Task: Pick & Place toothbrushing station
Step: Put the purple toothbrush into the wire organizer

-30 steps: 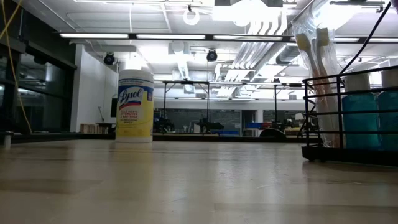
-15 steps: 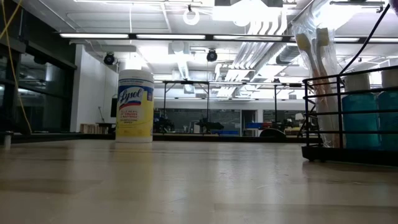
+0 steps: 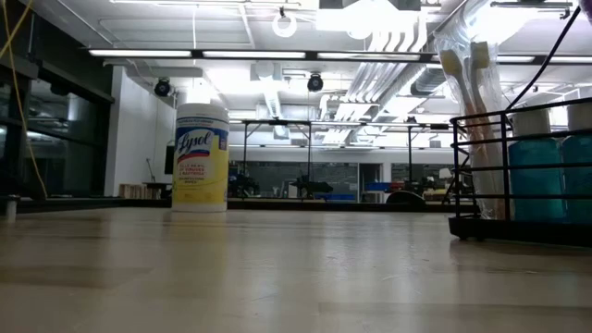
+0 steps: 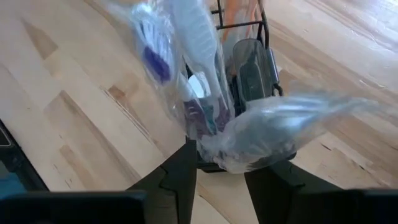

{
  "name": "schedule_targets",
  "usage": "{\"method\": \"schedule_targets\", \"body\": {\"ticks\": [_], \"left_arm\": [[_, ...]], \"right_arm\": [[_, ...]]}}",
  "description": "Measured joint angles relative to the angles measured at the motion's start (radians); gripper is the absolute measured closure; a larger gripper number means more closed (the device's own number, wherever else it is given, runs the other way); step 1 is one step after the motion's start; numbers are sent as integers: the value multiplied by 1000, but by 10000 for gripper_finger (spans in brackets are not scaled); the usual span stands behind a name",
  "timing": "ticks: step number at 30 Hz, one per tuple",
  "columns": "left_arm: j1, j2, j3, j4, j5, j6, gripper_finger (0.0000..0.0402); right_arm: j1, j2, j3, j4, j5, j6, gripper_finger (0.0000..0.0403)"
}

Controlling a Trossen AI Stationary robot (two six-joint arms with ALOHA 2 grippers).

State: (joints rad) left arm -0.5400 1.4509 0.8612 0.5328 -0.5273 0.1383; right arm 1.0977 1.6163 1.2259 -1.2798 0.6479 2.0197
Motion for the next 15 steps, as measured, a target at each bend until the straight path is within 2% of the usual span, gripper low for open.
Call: {"method": "schedule_targets", "body": {"ticks": [9,15], "left_arm": [[0,0,0,0,0,0,273],[0,0,0,0,0,0,273]], "right_arm": [[0,-56,0,-35,-5,0,284],[0,-59,0,-41,-67,0,284]]}}
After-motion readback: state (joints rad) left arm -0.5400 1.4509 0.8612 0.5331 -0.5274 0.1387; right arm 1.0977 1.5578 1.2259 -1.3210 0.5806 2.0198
